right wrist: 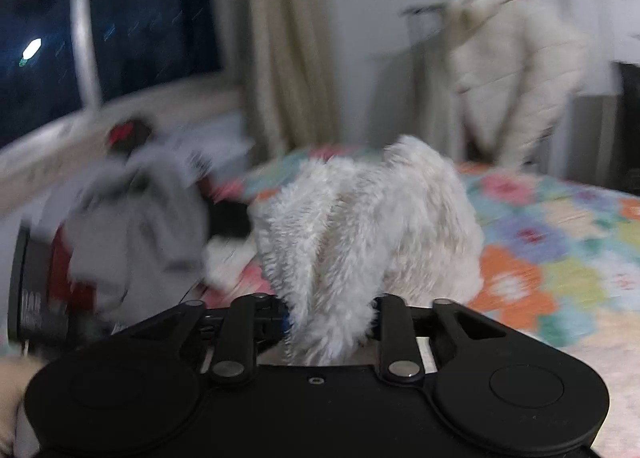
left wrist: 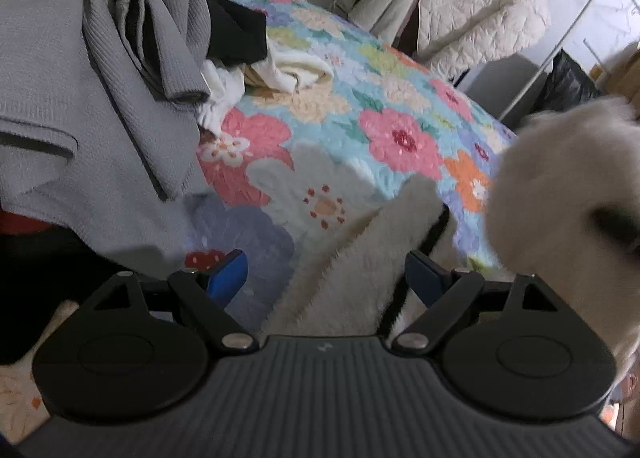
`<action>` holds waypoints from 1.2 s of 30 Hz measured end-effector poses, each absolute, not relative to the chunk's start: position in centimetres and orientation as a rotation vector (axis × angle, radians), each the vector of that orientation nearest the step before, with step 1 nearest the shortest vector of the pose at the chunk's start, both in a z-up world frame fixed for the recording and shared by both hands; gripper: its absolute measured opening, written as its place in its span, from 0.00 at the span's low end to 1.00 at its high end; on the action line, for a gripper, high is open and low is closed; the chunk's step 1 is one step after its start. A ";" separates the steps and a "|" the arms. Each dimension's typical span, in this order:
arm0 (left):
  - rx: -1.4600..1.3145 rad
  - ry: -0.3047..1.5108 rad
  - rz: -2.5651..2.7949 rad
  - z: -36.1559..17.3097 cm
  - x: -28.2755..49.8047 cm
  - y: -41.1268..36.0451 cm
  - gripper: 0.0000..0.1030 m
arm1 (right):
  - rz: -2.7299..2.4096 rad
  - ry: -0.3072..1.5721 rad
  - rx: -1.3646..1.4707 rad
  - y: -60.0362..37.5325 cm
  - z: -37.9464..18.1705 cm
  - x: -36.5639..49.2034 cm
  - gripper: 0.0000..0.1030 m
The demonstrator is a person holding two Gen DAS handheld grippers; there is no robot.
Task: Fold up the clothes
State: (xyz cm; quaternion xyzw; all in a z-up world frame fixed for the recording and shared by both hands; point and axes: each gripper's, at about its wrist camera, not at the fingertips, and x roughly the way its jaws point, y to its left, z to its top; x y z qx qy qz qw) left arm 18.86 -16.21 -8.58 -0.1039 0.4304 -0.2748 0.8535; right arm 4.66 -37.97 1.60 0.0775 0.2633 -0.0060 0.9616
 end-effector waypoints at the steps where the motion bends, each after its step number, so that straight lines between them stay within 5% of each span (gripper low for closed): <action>1: -0.218 0.908 -0.573 -8.8 19.1 -16.2 0.84 | 0.037 0.571 0.147 -37.1 0.7 5.7 0.38; 4: -0.236 0.929 -0.575 -9.6 19.7 -15.9 0.84 | 0.202 0.690 0.179 -35.3 -1.6 6.9 0.40; 12: -0.247 0.843 -0.592 -7.2 18.9 -15.4 0.84 | 0.101 0.648 0.283 -39.9 -0.2 -2.7 0.59; 23: 0.025 0.818 -0.710 -10.4 20.2 -23.7 0.85 | -0.455 0.813 0.307 -50.8 -3.0 -12.2 0.62; 24: -0.015 0.830 -0.727 -10.6 20.4 -23.9 0.80 | -0.468 0.802 0.341 -51.7 -2.8 -12.4 0.62; 27: -0.054 0.790 -0.786 -10.2 19.8 -24.1 0.27 | -0.431 0.741 0.452 -52.9 -2.1 -13.9 0.65; 36: 0.090 0.514 -0.600 -4.0 12.9 -19.9 0.28 | -0.399 0.795 0.468 -52.2 -4.7 -15.2 0.66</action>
